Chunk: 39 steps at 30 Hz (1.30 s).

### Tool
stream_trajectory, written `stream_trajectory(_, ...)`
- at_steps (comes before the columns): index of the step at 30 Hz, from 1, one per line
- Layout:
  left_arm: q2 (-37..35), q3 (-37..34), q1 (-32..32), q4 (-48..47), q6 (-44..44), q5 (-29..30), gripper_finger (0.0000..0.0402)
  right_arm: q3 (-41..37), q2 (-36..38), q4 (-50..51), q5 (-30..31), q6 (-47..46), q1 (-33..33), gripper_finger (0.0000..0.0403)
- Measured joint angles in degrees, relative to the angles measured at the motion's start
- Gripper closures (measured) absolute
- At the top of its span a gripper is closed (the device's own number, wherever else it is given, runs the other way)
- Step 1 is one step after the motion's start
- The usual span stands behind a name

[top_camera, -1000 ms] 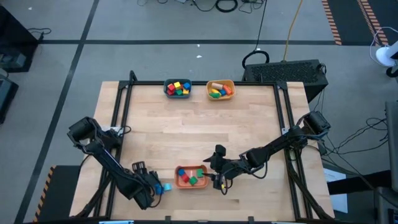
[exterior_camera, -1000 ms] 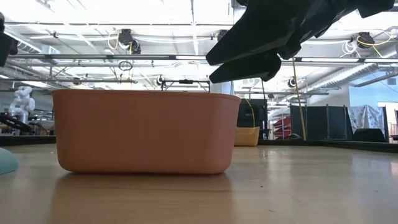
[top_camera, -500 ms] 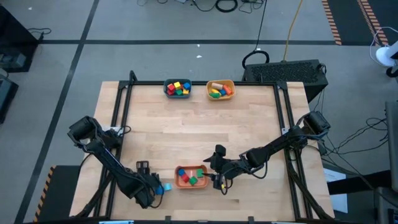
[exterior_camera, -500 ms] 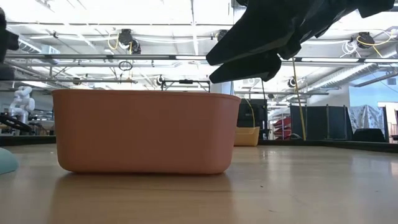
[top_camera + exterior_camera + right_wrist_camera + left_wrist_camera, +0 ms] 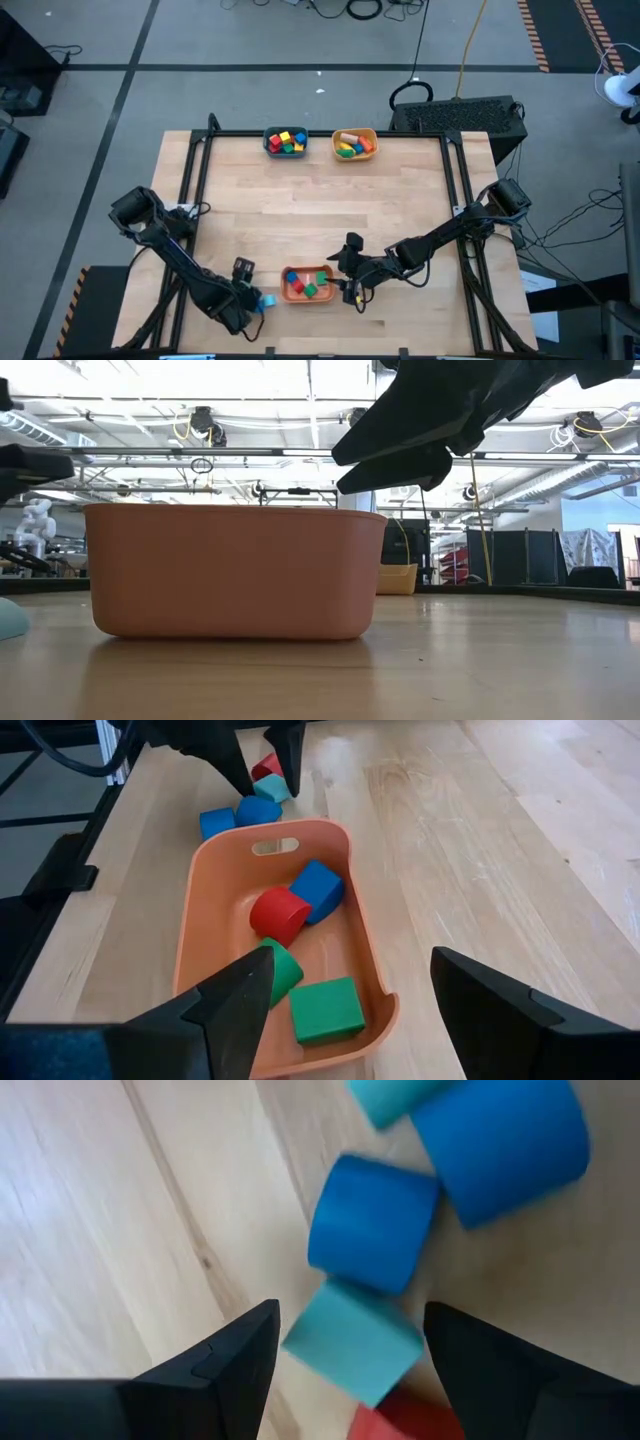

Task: Sort blocks by size
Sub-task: Put the light blue half circle block into the orange bin

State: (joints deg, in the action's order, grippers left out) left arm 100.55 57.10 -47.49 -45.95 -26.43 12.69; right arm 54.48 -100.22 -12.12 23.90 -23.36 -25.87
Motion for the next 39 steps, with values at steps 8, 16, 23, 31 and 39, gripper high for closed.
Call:
stream_trajectory(8, 0.0, 0.0, 2.0, 2.0, -3.4, -2.9, 0.0149, 0.0, 0.0, 0.0, 0.0, 0.0, 0.0, 0.0147)
stream_trajectory(16, 0.0, 0.2, 3.8, -0.3, -12.3, -7.0, 0.0149, 0.0, 0.0, 0.1, 0.0, 0.0, 0.0, 0.0147)
stream_trajectory(23, 0.0, 0.2, 4.9, -0.9, -20.9, -8.5, 0.0149, 0.0, 0.0, 0.2, 0.0, 0.0, 0.0, 0.0147)
stream_trajectory(31, -0.1, 0.2, 5.0, -0.9, -21.2, -8.6, 0.0212, 0.0, 0.0, 0.2, 0.0, 0.0, 0.0, 0.0147)
stream_trajectory(39, -0.1, 0.2, 5.1, -1.3, -21.2, -8.0, 0.0236, 0.0, 0.0, 0.2, 0.0, 0.0, 0.0, 0.0147)
